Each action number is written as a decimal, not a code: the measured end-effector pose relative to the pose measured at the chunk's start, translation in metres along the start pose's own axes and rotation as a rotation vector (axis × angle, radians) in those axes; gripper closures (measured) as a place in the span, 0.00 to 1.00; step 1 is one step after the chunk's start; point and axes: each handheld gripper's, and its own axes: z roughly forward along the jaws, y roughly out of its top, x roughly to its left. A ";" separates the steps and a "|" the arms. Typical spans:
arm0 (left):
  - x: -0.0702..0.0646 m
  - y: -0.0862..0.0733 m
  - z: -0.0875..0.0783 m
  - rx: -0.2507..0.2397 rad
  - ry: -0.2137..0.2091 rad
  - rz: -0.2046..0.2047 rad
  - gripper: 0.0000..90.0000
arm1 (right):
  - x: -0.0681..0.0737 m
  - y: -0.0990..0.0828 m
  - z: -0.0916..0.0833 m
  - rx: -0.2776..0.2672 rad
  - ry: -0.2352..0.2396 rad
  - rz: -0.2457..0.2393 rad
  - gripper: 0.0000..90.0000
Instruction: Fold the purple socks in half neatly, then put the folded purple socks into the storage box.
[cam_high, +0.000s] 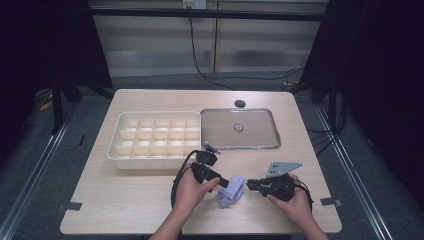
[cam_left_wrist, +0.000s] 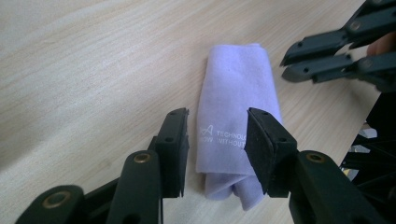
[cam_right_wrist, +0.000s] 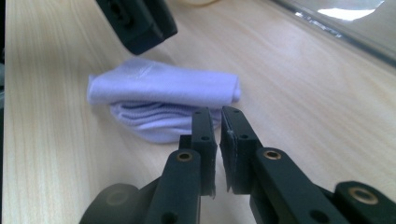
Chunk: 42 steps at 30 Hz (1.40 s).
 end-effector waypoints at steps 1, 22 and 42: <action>0.000 0.000 0.000 0.001 0.000 0.000 0.65 | 0.001 -0.001 0.001 0.004 0.004 0.000 0.94; 0.008 0.002 0.008 0.018 -0.019 -0.016 0.63 | 0.008 -0.006 0.011 0.052 0.043 -0.014 0.95; 0.017 0.003 0.017 0.020 -0.084 -0.083 0.61 | 0.006 -0.006 0.016 0.059 0.052 -0.016 0.95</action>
